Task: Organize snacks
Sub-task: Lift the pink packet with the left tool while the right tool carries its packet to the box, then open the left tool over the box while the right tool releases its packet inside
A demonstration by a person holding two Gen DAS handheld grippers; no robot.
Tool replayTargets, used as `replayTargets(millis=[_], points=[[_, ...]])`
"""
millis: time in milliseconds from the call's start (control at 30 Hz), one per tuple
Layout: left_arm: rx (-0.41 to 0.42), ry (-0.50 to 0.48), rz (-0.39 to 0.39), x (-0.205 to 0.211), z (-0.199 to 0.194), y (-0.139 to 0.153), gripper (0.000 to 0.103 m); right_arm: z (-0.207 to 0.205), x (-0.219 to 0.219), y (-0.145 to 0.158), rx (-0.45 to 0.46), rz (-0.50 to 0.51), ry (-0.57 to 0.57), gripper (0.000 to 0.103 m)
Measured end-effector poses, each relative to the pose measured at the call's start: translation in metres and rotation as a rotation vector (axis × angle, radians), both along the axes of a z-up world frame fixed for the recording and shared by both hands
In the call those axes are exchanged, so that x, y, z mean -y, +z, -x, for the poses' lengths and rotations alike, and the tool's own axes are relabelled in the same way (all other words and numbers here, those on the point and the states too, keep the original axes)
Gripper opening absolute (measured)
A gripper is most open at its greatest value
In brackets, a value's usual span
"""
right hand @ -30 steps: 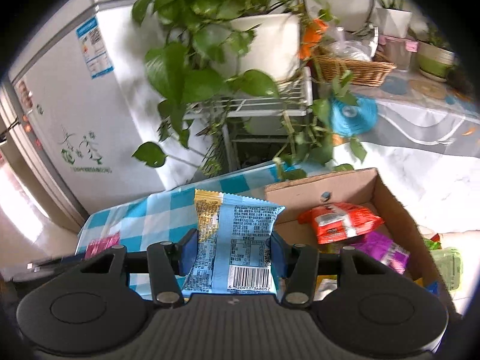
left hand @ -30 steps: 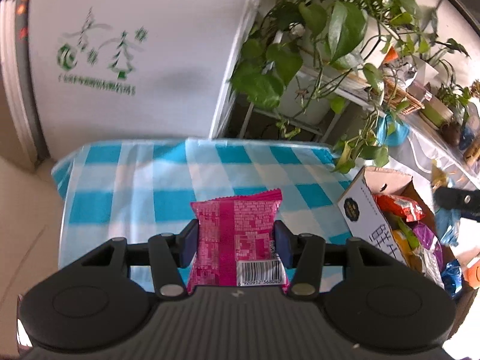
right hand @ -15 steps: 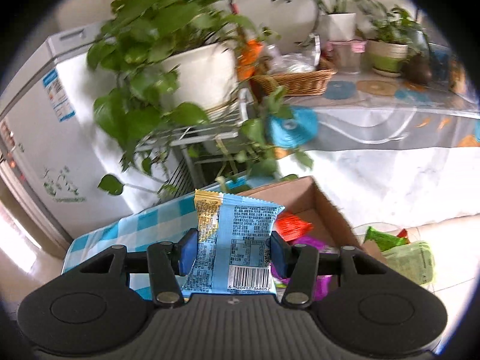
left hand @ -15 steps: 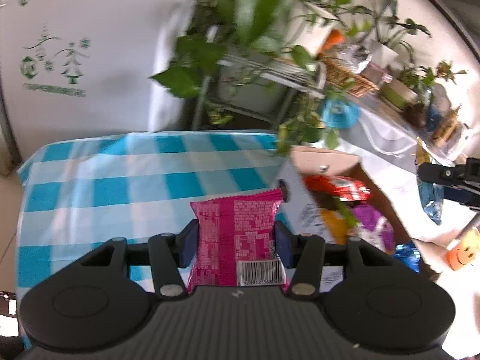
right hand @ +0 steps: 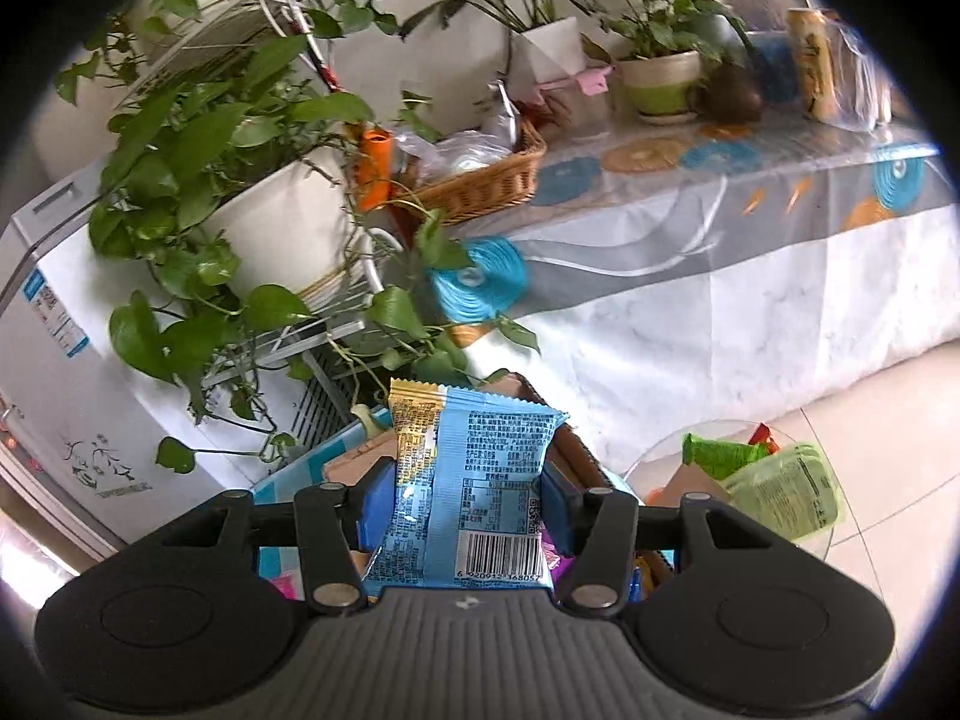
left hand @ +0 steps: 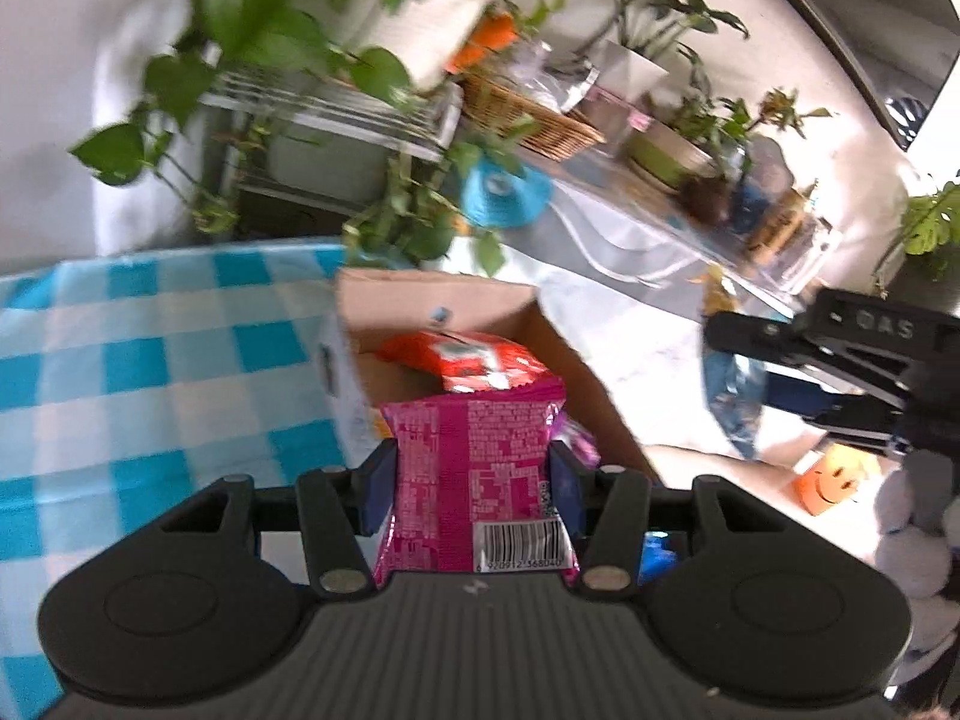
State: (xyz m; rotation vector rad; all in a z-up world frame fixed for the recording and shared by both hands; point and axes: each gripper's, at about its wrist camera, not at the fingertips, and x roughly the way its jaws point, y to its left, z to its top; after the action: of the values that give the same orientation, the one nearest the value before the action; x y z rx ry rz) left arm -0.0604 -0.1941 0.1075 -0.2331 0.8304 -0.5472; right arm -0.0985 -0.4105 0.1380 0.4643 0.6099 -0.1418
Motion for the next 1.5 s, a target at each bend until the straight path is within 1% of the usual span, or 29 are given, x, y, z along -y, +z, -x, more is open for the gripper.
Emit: replayTargets(millis=[100,233,333,400,467,500,533,567,600,700,800,933,1067,1167,1233,1300,1367,1500], points=[[-0.015,-0.017,0.016,0.014,0.002,-0.005,0.051,0.000,0.005,-0.003,-0.012,-0.023,-0.023,0.057],[-0.043,-0.039,0.029,0.029,0.006,-0.013,0.051,-0.003,0.006,-0.007,-0.027,-0.027,-0.027,0.057],[-0.043,-0.063,0.042,0.038,0.009,-0.016,0.052,-0.006,0.006,-0.009,-0.038,-0.031,-0.027,0.057],[-0.036,-0.072,0.041,0.044,0.010,-0.018,0.057,-0.008,0.005,-0.011,-0.044,-0.037,-0.032,0.058],[-0.021,-0.085,0.039,0.047,0.011,-0.017,0.077,-0.009,0.005,-0.012,-0.045,-0.048,-0.029,0.061],[-0.005,-0.079,0.028,0.047,0.013,-0.015,0.082,-0.009,0.006,-0.012,-0.044,-0.053,-0.033,0.066],[0.007,-0.071,0.015,0.048,0.014,-0.012,0.091,-0.008,0.006,-0.012,-0.042,-0.055,-0.038,0.074],[0.015,-0.062,0.002,0.047,0.015,-0.010,0.095,-0.008,0.007,-0.011,-0.041,-0.055,-0.042,0.077],[0.018,-0.055,-0.006,0.046,0.015,-0.008,0.095,-0.007,0.007,-0.011,-0.042,-0.055,-0.046,0.083],[0.000,-0.038,-0.042,0.044,0.014,-0.006,0.100,-0.007,0.008,-0.011,-0.042,-0.056,-0.048,0.085],[-0.037,-0.010,-0.121,0.042,0.012,-0.009,0.101,-0.008,0.005,-0.012,-0.053,-0.045,-0.033,0.088],[-0.061,0.025,-0.200,0.040,0.014,-0.010,0.101,-0.009,0.001,-0.011,-0.070,-0.007,-0.014,0.094],[-0.073,0.037,-0.264,0.040,0.014,-0.012,0.102,-0.008,-0.002,-0.011,-0.093,0.058,-0.027,0.096],[-0.090,0.057,-0.287,0.038,0.012,-0.011,0.102,-0.008,-0.003,-0.012,-0.120,0.121,-0.040,0.098],[-0.086,0.070,-0.308,0.037,0.010,-0.010,0.102,-0.008,-0.004,-0.013,-0.139,0.152,-0.044,0.098],[-0.083,0.085,-0.331,0.036,0.009,-0.010,0.102,-0.009,-0.007,-0.014,-0.165,0.204,-0.043,0.099],[-0.086,0.100,-0.341,0.034,0.007,-0.010,0.102,-0.009,-0.009,-0.015,-0.179,0.243,-0.043,0.099],[-0.088,0.121,-0.361,0.032,0.005,-0.009,0.102,-0.006,-0.009,-0.016,-0.206,0.293,-0.047,0.100]])
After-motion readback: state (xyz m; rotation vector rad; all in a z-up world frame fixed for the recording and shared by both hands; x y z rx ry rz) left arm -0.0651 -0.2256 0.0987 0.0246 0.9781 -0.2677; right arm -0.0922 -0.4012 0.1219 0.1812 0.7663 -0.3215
